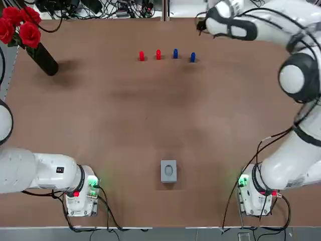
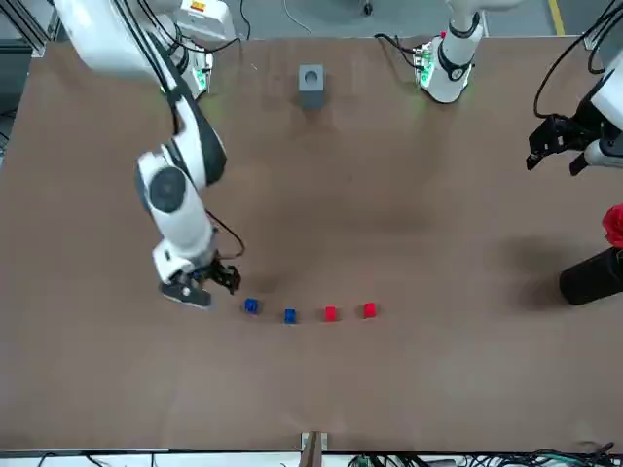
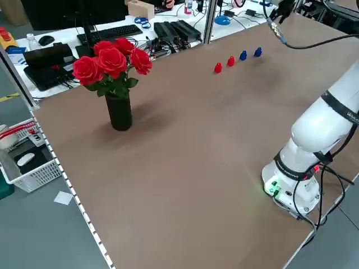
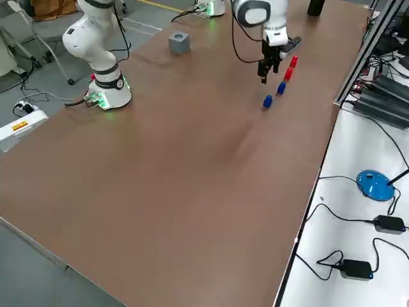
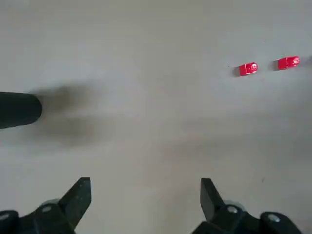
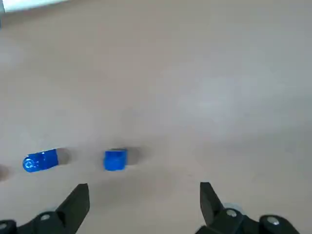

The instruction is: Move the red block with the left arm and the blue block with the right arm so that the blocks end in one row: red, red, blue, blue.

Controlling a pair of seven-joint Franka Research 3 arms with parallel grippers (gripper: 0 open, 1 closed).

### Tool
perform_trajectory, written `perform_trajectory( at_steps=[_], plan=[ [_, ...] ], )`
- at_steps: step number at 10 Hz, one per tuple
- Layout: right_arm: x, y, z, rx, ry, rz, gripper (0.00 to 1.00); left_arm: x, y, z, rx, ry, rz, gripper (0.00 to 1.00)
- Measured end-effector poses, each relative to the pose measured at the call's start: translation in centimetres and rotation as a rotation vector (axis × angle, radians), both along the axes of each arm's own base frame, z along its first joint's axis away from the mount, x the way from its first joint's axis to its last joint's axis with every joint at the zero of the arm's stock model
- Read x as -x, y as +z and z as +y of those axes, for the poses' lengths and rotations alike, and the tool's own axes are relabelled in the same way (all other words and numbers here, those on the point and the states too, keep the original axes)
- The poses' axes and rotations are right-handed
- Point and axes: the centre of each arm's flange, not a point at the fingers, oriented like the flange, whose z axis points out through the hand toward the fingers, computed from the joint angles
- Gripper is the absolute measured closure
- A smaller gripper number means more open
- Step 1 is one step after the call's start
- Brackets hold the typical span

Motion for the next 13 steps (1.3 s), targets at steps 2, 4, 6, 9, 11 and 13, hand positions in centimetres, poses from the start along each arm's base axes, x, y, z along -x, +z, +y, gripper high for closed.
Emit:
perform_trajectory(
  at_steps=[2,4,6,9,11,13],
  plan=[
    [1.5,6.6,-9.3,0.004,0.027,0.049,0.0,-1.7,0.3,-0.2,-0.001,-0.003,-0.002,0.01],
    [4.0,12.1,-15.0,0.02,0.034,0.081,0.0,-3.0,0.5,-0.6,-0.001,-0.008,-0.005,0.01],
    [6.7,16.0,-17.7,0.026,0.05,0.103,0.0,-3.5,0.6,-0.8,-0.002,-0.011,-0.006,0.01],
    [8.7,18.1,-22.8,0.033,0.161,0.138,0.0,-3.4,0.4,-1.6,0.004,0.051,0.017,0.01],
    [9.0,18.2,-24.6,0.03,0.193,0.158,0.0,-3.1,0.4,-3.7,0.004,0.058,0.024,0.01],
    [9.3,18.8,-24.8,0.028,0.204,0.15,0.0,-3.2,0.4,-3.4,0.002,0.068,0.024,0.02]
  ],
)
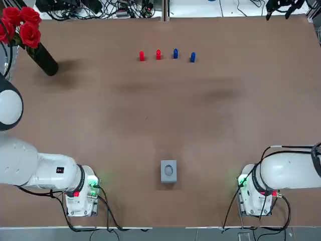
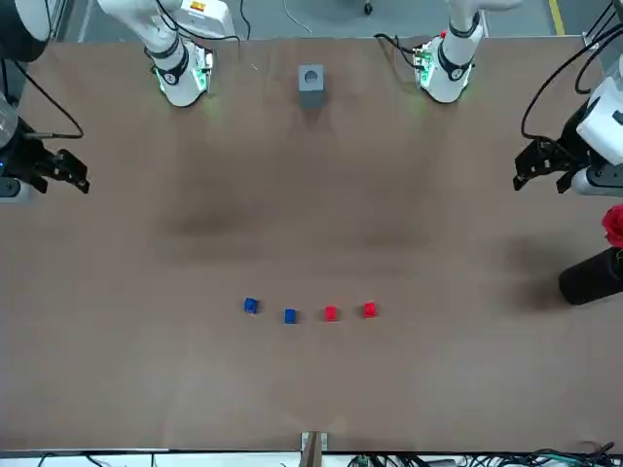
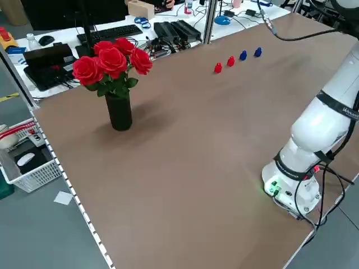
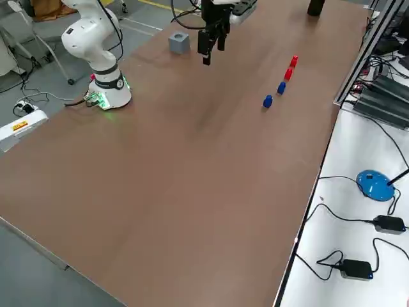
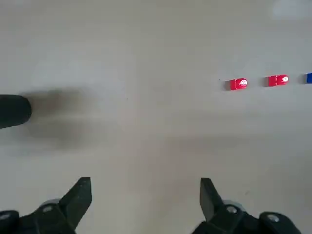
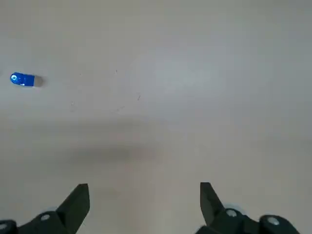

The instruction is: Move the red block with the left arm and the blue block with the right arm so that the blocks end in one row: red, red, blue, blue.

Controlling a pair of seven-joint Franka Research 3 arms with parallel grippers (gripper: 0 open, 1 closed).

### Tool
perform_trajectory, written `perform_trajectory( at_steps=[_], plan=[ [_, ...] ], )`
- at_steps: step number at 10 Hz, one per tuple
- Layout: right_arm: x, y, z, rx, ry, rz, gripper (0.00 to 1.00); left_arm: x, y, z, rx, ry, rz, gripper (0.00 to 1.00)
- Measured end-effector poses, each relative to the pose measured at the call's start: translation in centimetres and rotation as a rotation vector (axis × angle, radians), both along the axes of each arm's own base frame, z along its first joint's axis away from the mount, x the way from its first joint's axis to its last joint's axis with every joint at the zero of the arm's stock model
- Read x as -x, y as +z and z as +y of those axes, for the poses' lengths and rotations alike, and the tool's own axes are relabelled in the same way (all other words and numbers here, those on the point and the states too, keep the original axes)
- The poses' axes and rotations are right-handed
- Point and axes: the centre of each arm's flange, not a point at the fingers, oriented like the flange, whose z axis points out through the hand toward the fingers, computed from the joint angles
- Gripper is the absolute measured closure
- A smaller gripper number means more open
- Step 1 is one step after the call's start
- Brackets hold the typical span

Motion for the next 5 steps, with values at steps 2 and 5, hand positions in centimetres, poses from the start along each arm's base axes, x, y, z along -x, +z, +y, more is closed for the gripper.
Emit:
perform_trajectory(
  at_steps=[2,5],
  plan=[
    [0.9,1.6,-0.6,-0.034,-0.006,-0.017,0.0,0.0,0.1,0.9,-0.014,0.013,-0.004,0.02],
    [1.8,2.7,-2.4,-0.054,-0.004,-0.032,0.0,0.3,0.7,1.0,-0.025,0.014,-0.015,0.02]
  ],
)
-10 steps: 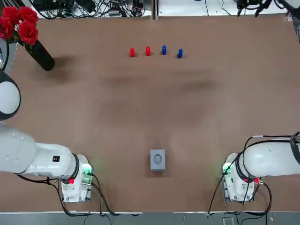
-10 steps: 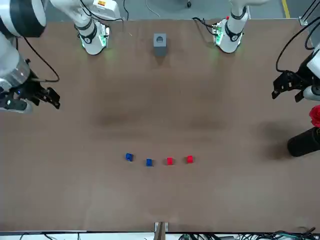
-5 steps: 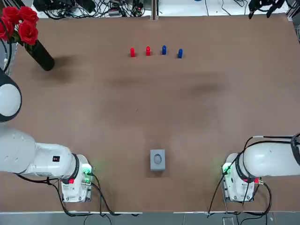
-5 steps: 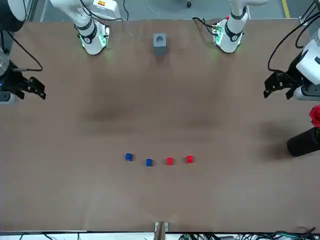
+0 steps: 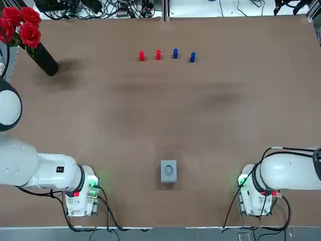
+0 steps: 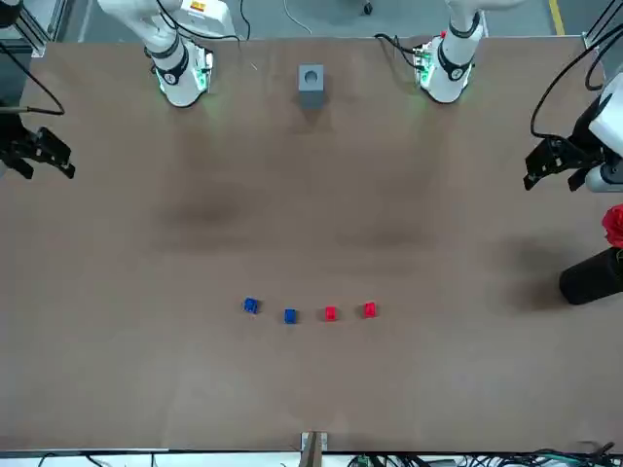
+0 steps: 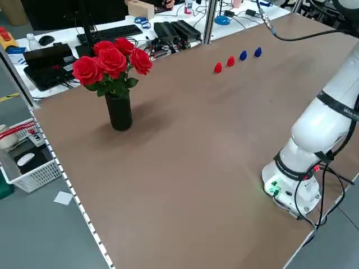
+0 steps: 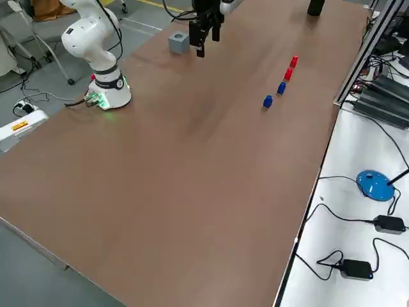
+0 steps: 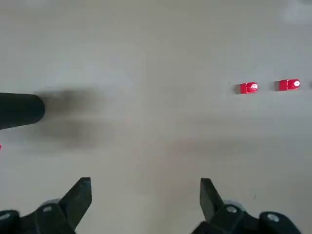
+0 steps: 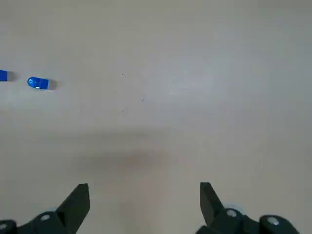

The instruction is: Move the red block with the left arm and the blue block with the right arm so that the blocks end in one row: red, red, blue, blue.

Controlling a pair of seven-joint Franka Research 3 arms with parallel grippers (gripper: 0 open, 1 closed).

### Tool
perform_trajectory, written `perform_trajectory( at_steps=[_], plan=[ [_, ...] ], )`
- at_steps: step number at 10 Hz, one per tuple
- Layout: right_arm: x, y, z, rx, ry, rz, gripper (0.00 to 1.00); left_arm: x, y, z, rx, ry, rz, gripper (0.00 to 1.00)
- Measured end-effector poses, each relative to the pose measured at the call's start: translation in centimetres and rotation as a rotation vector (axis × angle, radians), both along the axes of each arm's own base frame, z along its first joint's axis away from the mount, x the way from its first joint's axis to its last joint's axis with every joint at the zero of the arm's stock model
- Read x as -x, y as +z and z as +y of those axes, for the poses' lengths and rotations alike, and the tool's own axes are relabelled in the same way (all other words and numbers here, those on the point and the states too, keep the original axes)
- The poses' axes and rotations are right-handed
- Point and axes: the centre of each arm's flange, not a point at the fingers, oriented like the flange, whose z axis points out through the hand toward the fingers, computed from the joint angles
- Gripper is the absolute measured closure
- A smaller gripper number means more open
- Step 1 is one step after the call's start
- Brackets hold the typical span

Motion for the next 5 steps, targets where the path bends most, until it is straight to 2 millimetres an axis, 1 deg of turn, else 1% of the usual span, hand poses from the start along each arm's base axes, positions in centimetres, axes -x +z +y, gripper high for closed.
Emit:
perform_trajectory(
  at_steps=[3,5],
  plan=[
    [0.09,0.15,-0.08,-0.005,0.006,-0.003,0.0,0.02,-0.01,0.0,0.0,0.0,0.001,0.02],
    [0.29,0.4,-0.48,-0.008,0.001,-0.007,0.0,0.02,-0.01,0.0,0.0,0.002,0.002,0.02]
  ],
)
